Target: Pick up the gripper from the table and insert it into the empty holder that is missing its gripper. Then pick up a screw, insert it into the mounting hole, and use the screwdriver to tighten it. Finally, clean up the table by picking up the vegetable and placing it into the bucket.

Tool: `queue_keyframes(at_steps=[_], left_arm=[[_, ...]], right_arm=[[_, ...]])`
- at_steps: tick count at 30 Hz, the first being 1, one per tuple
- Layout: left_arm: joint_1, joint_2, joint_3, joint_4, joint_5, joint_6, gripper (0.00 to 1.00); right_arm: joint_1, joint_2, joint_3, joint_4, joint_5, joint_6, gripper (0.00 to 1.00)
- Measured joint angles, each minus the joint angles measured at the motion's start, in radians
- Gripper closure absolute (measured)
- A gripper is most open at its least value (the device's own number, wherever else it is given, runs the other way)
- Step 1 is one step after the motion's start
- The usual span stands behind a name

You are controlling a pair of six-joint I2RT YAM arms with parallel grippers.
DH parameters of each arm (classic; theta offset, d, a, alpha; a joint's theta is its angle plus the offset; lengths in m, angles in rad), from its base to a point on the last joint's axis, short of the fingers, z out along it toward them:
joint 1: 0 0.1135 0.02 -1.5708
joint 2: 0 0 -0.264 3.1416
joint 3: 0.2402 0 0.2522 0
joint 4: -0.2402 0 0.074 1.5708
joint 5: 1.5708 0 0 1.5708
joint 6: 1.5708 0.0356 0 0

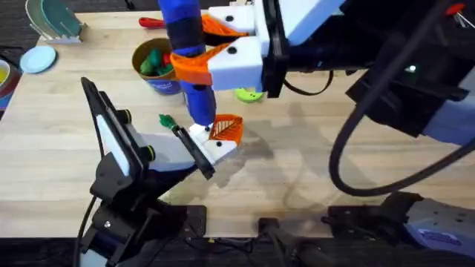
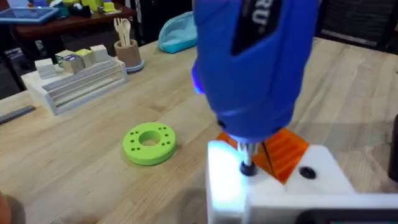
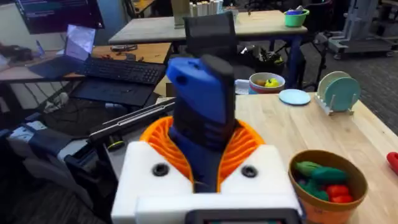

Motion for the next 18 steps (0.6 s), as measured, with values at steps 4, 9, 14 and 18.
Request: queue_keyframes(at_steps=[4, 9, 14, 18], left_arm=[[0.000, 0.000, 0.000, 0.000, 0.000, 0.000, 0.996], [0.000, 0.000, 0.000, -0.001, 0.000, -0.001, 0.996], [0.000, 0.000, 0.000, -0.001, 0.000, -0.004, 0.996], [0.000, 0.000, 0.000, -0.001, 0.000, -0.007, 0.996]], right_arm=[[0.000, 0.000, 0.000, -0.006, 0.000, 0.000, 0.860], [0.000, 0.000, 0.014, -0.059, 0.013, -0.001, 0.860], [0.000, 0.006, 0.022, -0.071, 0.024, -0.002, 0.861], [0.000, 0.008, 0.024, -0.072, 0.027, -0.002, 0.863]])
